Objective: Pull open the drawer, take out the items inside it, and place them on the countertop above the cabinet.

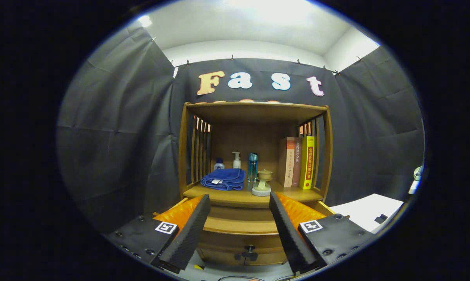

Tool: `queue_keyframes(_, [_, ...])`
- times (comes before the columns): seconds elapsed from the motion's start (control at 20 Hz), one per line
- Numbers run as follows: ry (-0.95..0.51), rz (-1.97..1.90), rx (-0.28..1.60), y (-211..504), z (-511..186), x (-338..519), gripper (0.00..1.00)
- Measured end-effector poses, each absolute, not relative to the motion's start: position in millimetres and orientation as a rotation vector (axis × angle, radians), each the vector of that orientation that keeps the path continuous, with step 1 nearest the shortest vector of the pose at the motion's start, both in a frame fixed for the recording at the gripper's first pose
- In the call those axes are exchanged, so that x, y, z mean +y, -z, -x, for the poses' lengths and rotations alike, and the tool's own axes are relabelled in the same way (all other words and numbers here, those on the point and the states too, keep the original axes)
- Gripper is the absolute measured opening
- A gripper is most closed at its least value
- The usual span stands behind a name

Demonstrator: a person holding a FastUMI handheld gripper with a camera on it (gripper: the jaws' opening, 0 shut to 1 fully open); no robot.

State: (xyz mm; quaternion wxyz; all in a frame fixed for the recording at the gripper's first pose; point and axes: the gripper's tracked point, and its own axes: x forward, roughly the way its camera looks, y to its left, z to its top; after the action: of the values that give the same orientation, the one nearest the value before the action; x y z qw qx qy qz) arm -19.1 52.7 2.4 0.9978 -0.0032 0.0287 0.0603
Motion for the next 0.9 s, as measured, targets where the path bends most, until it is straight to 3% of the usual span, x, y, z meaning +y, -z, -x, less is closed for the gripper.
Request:
queue_keyframes(0.5, [-0.01,-0.023,0.084,101.6,32.6,5.6,0.99])
queue_keyframes(0.9, [-0.037,-0.043,0.178,186.0,25.2,10.9,0.99])
